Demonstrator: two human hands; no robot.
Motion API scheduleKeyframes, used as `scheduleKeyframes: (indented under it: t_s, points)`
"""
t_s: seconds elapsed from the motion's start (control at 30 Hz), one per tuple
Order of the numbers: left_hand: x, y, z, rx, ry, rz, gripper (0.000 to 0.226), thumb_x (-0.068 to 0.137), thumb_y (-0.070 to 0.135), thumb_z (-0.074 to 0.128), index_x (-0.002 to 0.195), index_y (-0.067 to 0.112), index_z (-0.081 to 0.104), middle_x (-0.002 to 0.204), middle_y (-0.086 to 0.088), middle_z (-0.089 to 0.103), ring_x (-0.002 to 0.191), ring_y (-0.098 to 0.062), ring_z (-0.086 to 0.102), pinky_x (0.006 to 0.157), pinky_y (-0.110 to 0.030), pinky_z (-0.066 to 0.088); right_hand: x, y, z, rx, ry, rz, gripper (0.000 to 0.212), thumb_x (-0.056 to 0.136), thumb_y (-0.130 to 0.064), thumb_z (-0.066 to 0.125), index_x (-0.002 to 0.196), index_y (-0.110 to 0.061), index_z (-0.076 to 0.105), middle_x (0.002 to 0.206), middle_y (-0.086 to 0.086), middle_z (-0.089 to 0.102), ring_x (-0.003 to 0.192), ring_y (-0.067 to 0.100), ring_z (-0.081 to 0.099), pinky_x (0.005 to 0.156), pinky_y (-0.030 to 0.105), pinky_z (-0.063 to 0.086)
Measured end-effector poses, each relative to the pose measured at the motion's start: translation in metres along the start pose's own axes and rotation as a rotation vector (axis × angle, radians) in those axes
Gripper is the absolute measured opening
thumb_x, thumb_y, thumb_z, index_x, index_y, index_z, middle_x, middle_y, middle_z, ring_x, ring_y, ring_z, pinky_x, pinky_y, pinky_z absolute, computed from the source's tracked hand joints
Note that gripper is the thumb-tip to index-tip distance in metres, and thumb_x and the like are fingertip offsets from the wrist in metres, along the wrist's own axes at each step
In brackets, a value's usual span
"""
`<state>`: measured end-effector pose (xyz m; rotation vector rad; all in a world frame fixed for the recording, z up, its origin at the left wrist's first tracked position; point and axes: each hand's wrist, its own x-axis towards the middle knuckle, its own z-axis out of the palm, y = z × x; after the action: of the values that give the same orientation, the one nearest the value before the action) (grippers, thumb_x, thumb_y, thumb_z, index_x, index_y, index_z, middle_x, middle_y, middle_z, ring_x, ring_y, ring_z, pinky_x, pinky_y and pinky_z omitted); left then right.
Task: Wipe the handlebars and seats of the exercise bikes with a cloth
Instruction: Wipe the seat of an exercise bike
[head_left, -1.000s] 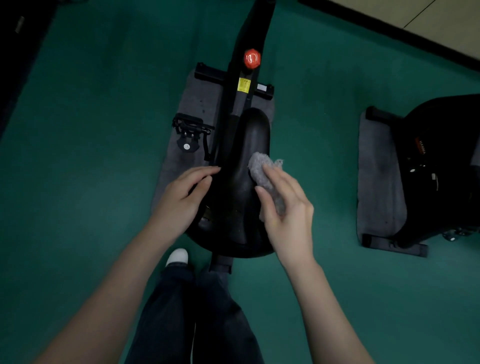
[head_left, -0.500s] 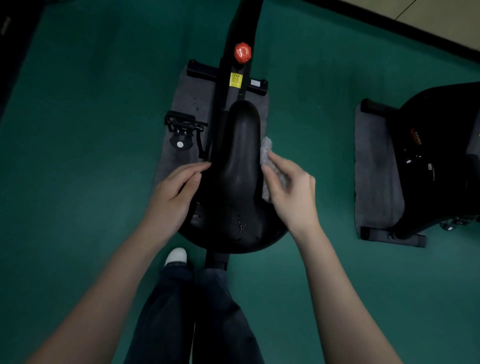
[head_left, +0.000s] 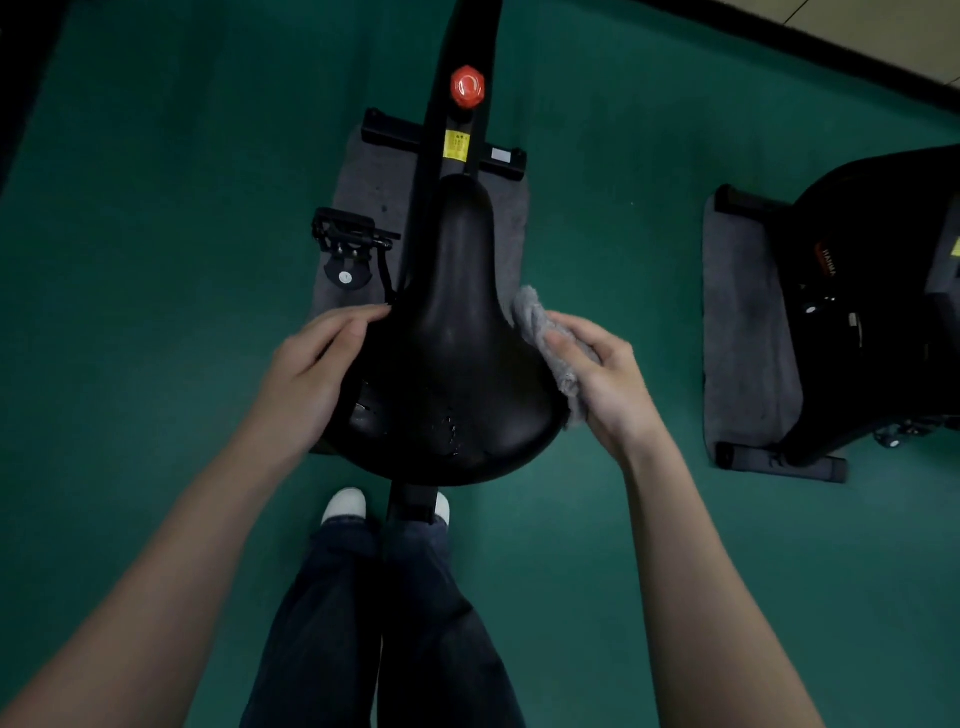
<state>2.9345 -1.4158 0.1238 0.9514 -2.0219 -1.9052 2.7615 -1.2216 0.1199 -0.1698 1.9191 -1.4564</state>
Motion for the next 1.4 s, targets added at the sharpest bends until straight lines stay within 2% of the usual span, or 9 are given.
scheduleKeyframes:
  t_s: [0.17,0.23,0.33,0.4,0.6,0.8,1.1,1.23,1.4]
  points:
    - [-0.024,-0.002,-0.009,0.027,-0.012,-0.024,0.029,0.09,0.036,0.055,0.119,0.035,0.059,0.129,0.009,0.058,0.125,-0.003,0.049,0.109,-0.027,0.034,-0.044,0.033,0.008,0.344,0.219,0.017,0.019,0.096,-0.012,0.054,0.11,-0.013,0.068,0.116,0.013,0.069,0.114,0.03,0.062,0.102,0.039,0.047]
    - [-0.035,-0.004,-0.01,0.046,-0.027,-0.054,0.047,0.083,0.04,0.061,0.129,0.033,0.052,0.135,0.009,0.053,0.128,0.001,0.044,0.111,-0.026,0.032,-0.059,0.042,0.026,0.433,0.385,0.02,0.02,0.097,-0.012,0.052,0.112,-0.015,0.066,0.118,0.011,0.068,0.116,0.026,0.061,0.105,0.04,0.046]
    - [-0.044,-0.004,-0.008,0.096,-0.046,-0.084,0.083,0.062,0.038,0.069,0.139,0.031,0.041,0.141,0.009,0.045,0.128,0.01,0.038,0.105,-0.008,0.028,-0.075,0.046,0.054,0.464,0.574,0.019,0.023,0.098,-0.016,0.053,0.117,-0.023,0.063,0.125,0.004,0.065,0.12,0.019,0.059,0.108,0.045,0.042]
    - [-0.047,-0.006,-0.007,0.137,-0.076,-0.112,0.103,0.05,0.037,0.077,0.143,0.034,0.033,0.147,0.01,0.037,0.133,0.006,0.033,0.108,-0.01,0.024,-0.077,0.043,0.062,0.462,0.629,0.004,0.022,0.098,-0.018,0.053,0.114,-0.03,0.063,0.125,-0.001,0.065,0.118,0.014,0.06,0.107,0.043,0.043]
    - [-0.048,-0.015,-0.016,0.198,-0.168,-0.067,0.125,0.037,0.038,0.088,0.143,0.047,0.022,0.147,0.019,0.028,0.125,0.025,0.023,0.092,0.009,0.019,-0.069,0.037,0.059,0.359,0.665,-0.07,0.023,0.098,-0.016,0.054,0.118,-0.021,0.062,0.128,0.003,0.062,0.122,0.015,0.057,0.108,0.042,0.042]
    - [-0.043,-0.022,-0.018,0.205,-0.172,0.026,0.121,0.039,0.037,0.088,0.142,0.038,0.026,0.143,0.013,0.037,0.129,0.011,0.032,0.1,0.001,0.021,-0.103,0.048,0.095,-0.111,0.704,-0.416,0.031,0.096,-0.011,0.049,0.125,-0.014,0.06,0.137,0.001,0.054,0.134,0.011,0.044,0.11,0.029,0.036]
    - [-0.041,-0.032,-0.016,0.199,-0.132,0.095,0.118,0.036,0.046,0.089,0.137,0.045,0.028,0.14,0.019,0.038,0.132,0.004,0.033,0.109,-0.016,0.025,-0.102,0.038,0.129,-0.543,0.557,-0.799,0.027,0.091,0.008,0.054,0.114,0.002,0.065,0.122,0.016,0.061,0.122,0.032,0.055,0.112,0.044,0.034]
    - [-0.04,-0.035,-0.016,0.216,-0.121,0.112,0.118,0.035,0.055,0.085,0.137,0.048,0.026,0.142,0.016,0.036,0.134,-0.002,0.031,0.112,-0.027,0.025,-0.11,0.043,0.119,-0.574,0.558,-0.774,0.027,0.091,0.007,0.054,0.115,0.003,0.065,0.122,0.017,0.062,0.122,0.03,0.055,0.112,0.05,0.034]
    - [-0.039,-0.04,-0.016,0.226,-0.101,0.127,0.121,0.041,0.032,0.095,0.141,0.039,0.027,0.143,0.014,0.033,0.135,-0.007,0.03,0.113,-0.03,0.024,-0.085,0.006,0.124,-0.533,0.677,-0.544,0.026,0.092,0.001,0.054,0.115,0.0,0.067,0.123,0.014,0.063,0.12,0.026,0.057,0.106,0.039,0.042]
